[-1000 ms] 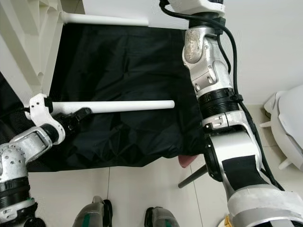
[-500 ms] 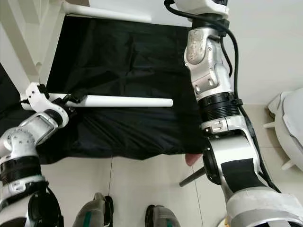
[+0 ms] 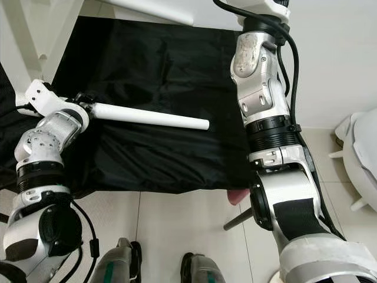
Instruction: Building children table
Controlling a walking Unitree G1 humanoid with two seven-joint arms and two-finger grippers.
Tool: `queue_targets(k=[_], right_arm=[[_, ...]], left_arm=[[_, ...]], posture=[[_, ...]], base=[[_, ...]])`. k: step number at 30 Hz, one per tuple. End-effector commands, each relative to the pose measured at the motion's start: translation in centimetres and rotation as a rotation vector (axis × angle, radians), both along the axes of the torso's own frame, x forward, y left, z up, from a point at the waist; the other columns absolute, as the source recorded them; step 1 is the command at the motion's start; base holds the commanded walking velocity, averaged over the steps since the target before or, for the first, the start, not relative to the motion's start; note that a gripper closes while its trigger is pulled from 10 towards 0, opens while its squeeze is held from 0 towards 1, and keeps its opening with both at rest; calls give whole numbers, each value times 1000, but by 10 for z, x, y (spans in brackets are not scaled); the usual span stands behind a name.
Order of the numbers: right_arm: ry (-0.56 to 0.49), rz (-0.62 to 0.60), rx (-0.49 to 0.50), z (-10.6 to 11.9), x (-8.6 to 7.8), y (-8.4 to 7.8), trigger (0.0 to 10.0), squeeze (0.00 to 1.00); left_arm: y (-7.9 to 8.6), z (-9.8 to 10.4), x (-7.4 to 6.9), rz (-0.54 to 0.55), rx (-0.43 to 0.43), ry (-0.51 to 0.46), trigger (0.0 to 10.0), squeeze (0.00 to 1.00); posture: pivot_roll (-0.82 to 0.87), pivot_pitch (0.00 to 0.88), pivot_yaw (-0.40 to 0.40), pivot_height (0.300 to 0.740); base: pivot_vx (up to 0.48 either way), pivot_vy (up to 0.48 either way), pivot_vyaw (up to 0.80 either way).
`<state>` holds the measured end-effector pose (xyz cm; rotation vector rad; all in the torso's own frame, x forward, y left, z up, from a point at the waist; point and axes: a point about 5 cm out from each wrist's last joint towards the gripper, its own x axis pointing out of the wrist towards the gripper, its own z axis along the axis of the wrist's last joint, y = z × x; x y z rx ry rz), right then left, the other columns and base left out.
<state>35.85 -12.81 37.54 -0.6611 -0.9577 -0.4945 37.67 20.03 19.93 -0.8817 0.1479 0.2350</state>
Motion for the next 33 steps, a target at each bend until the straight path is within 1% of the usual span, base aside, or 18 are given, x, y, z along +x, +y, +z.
queue_targets(k=[1,3,4,5,6,7,9,11,12,16,20,22,25,27,28,31,32,33], right_arm=[[-202,163,234,33,-28,-14,0,0],[-202,163,234,33,-28,-14,0,0],[-194,173,233,33,-28,-14,2314,0],[-194,173,233,33,-28,-14,2314,0],[-182,192,229,33,-27,-13,10000,0],[-174,206,223,34,-27,-12,10000,0],[-169,215,220,34,-27,-12,10000,0],[-163,238,210,35,-28,-11,10000,0],[-163,238,210,35,-28,-11,10000,0],[-176,268,172,44,-32,-9,10000,0],[-194,284,161,51,-36,-10,10000,0],[-198,287,160,52,-37,-10,10000,0],[-200,310,152,55,-41,-13,10000,0],[-200,310,152,55,-41,-13,10000,0],[-193,323,141,56,-42,-14,10000,0],[-189,327,136,56,-42,-14,10000,0],[-176,334,129,56,-42,-15,10000,0],[-176,334,129,56,-42,-15,10000,0]], left_arm=[[23,16,1,121,75,-28,0,0],[23,16,1,121,75,-28,0,0],[23,22,3,128,83,-54,0,0],[23,22,3,128,83,-54,0,0],[25,32,4,143,106,-87,0,0],[27,42,4,166,128,-109,0,0],[28,48,5,181,143,-121,0,0],[30,66,3,209,168,-177,0,0],[30,66,3,209,168,-177,0,0],[37,101,-1,262,183,-295,0,0],[36,123,-4,262,221,-368,0,0],[36,128,-5,262,235,-383,0,0],[36,150,-11,275,313,-451,0,0],[36,150,-11,275,313,-451,0,0],[38,164,-16,285,354,-492,0,0],[39,168,-17,288,365,-502,0,0],[40,176,-21,295,401,-523,0,0],[40,176,-21,295,401,-523,0,0]], posture=[[80,124,22,740],[80,124,22,740],[80,122,22,740],[80,122,22,740],[81,122,20,740],[81,122,20,740],[81,122,20,740],[85,123,14,740],[85,123,14,740],[88,121,11,740],[89,118,10,740],[89,118,10,740],[92,115,10,740],[92,115,10,740],[94,114,10,740],[94,114,10,740],[96,109,7,740],[96,109,7,740]], base=[[0,0,0],[0,0,0],[0,0,0],[0,0,0],[0,0,0],[0,0,0],[0,0,0],[0,0,0],[0,0,0],[0,0,0],[0,0,0],[0,0,0],[0,0,0],[0,0,0],[0,0,0],[0,0,0],[0,0,0],[0,0,0]])
